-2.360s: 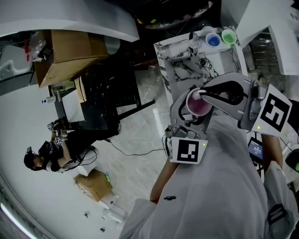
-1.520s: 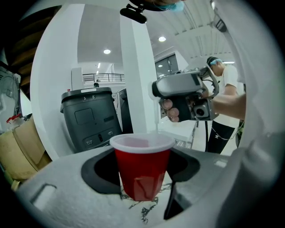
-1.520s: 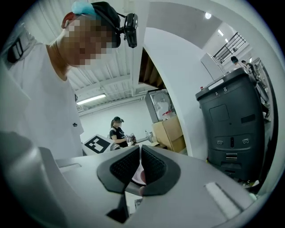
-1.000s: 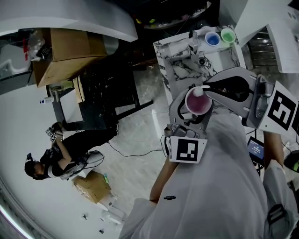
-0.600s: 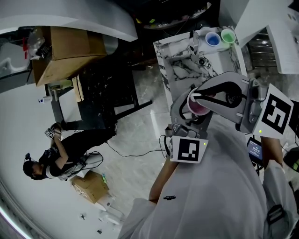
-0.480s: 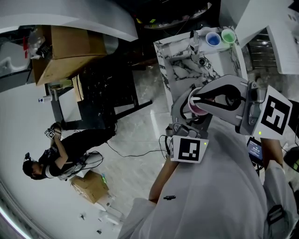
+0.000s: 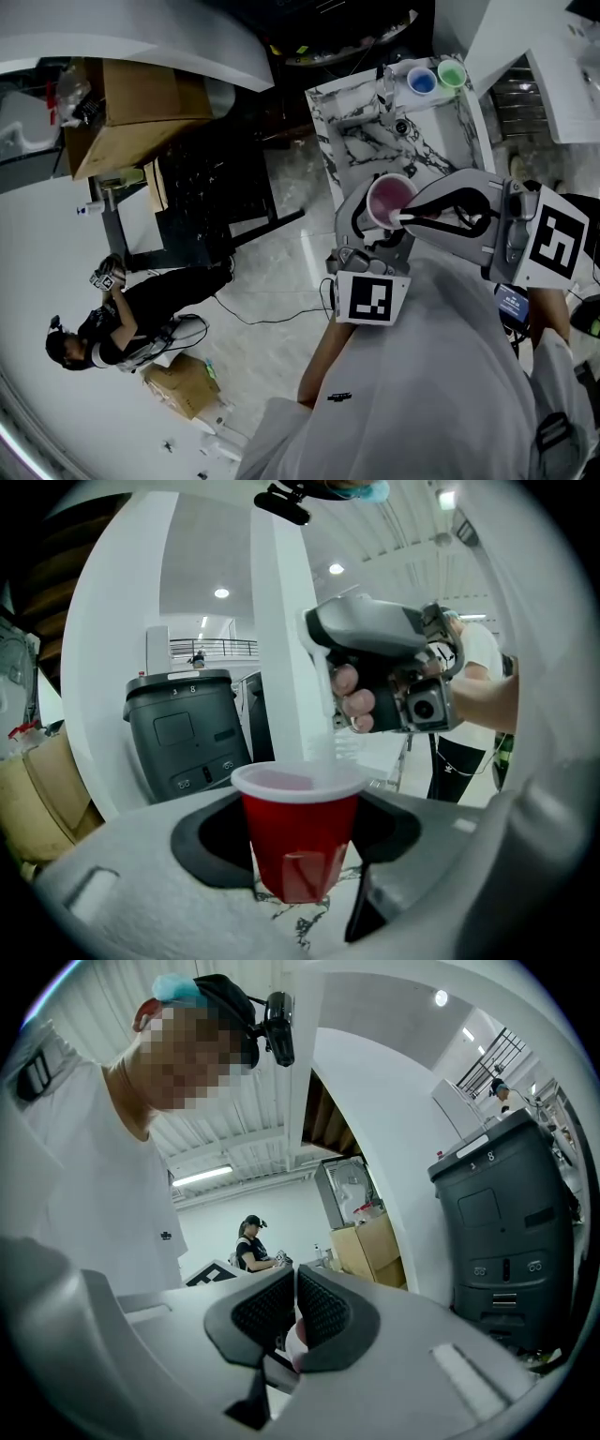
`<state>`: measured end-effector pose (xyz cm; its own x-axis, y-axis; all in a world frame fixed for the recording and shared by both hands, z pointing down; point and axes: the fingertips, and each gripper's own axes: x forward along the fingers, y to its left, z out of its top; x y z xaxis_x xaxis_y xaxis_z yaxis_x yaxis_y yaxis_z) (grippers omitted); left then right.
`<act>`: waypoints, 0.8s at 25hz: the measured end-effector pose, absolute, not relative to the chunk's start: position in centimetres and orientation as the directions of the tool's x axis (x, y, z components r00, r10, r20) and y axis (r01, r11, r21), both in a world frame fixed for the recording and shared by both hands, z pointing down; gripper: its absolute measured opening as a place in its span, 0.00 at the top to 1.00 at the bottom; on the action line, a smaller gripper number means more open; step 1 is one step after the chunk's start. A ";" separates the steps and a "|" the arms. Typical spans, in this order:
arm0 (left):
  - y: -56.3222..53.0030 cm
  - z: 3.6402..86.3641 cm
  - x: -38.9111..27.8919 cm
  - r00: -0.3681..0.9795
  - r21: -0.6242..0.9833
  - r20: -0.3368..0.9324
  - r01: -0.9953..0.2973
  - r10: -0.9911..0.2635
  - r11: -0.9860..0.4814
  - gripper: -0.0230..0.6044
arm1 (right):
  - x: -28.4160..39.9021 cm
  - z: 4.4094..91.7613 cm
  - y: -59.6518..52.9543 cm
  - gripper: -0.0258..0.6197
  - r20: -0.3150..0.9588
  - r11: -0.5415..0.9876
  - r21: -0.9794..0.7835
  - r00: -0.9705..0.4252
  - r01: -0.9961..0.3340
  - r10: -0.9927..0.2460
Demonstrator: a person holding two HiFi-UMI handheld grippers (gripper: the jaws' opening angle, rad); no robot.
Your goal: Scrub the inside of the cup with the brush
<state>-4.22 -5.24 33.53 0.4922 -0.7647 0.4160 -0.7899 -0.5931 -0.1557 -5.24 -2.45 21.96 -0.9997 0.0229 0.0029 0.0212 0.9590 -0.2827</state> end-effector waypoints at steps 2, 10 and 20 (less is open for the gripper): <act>-5.1 33.5 -4.2 0.491 -0.159 0.414 -0.790 -0.766 -0.592 0.50 | -4.6 21.9 -2.4 0.93 0.012 0.958 -0.286 -1.000 0.000 0.004; -3.0 33.1 -3.7 0.506 -0.143 0.404 -0.788 -0.762 -0.599 0.50 | -2.9 22.6 -2.1 0.93 0.091 0.971 -0.232 -0.995 -0.065 -0.045; -1.6 32.4 -3.3 0.506 -0.130 0.393 -0.796 -0.768 -0.591 0.50 | -4.6 21.5 -2.7 0.93 0.031 0.979 -0.197 -0.998 -0.052 -0.046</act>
<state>-3.27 -1.61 32.36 0.5061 -0.7675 0.3933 -0.7960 -0.5913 -0.1296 -4.60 -2.69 21.53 -0.9985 -0.0464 0.0307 -0.0516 0.9791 -0.1968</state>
